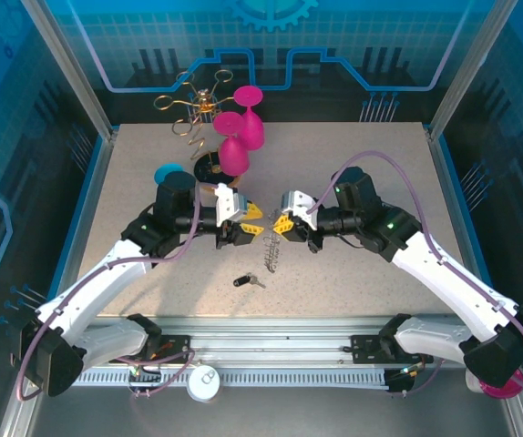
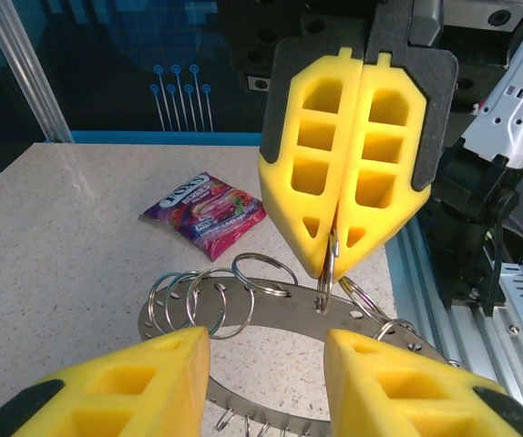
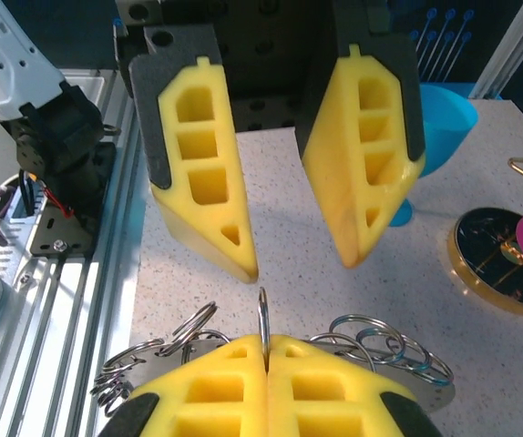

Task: Put the keys on the keyring

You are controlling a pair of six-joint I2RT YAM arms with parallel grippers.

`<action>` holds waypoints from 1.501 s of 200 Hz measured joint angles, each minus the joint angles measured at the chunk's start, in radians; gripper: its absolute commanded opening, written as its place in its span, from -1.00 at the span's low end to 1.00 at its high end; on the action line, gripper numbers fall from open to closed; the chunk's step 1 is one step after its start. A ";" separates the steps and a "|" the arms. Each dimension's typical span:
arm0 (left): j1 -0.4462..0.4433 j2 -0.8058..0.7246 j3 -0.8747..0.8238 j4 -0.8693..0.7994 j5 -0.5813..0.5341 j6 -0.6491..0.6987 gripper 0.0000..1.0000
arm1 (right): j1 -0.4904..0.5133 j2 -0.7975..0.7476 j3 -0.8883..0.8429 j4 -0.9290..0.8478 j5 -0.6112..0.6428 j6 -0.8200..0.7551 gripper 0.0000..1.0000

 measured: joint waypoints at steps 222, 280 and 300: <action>0.008 0.004 -0.049 0.208 0.107 -0.209 -1.00 | 0.003 0.019 -0.039 0.172 -0.048 0.168 -1.00; -0.012 0.002 -0.048 0.140 0.033 -0.099 -1.00 | 0.011 0.014 -0.051 0.171 0.037 0.130 -0.29; -0.050 -0.003 -0.042 0.053 -0.048 0.020 -1.00 | 0.016 0.016 -0.035 0.096 0.105 0.056 -0.30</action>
